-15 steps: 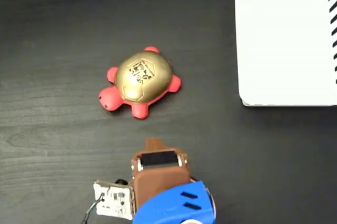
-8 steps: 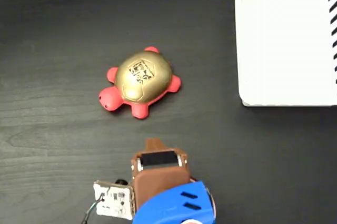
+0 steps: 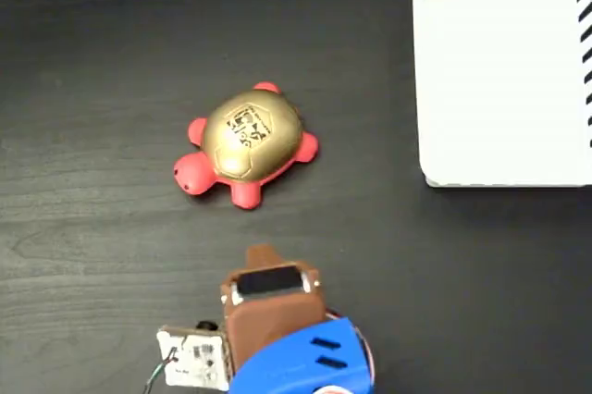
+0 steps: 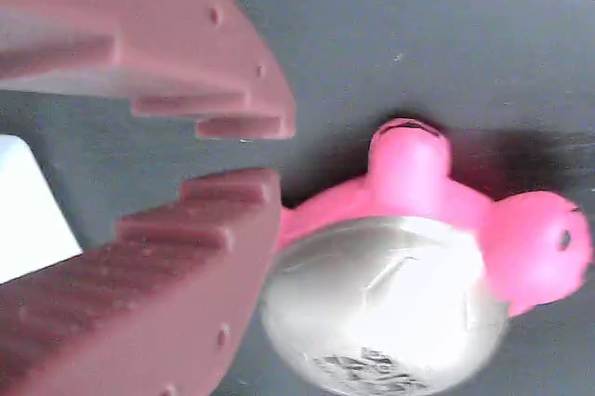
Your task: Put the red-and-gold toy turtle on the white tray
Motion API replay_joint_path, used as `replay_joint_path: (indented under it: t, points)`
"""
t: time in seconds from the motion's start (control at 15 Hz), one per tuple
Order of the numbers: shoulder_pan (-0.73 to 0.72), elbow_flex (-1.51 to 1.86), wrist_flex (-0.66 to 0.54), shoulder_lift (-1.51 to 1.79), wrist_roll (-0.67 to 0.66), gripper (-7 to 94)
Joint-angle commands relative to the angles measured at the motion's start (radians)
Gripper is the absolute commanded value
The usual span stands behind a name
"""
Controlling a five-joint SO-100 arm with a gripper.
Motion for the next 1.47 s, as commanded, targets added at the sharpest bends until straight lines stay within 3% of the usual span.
replay_joint_path:
  t: [0.0,0.13,0.4,0.8,1.07,1.2,1.4]
  points:
    - [-0.015,-0.005,0.006,0.011,-0.002,0]
    - [-0.015,-0.008,0.003,0.005,-0.005,0]
    - [-0.038,-0.308,-0.051,-0.371,-0.092,0]
    - [-0.012,-0.891,0.184,-0.962,-0.298,0]
    - [0.048,-1.088,0.204,-1.215,-0.469,0]
    - [0.063,-1.230,0.265,-1.368,-0.489,0]
    - [0.087,-1.342,0.261,-1.503,-0.520,0]
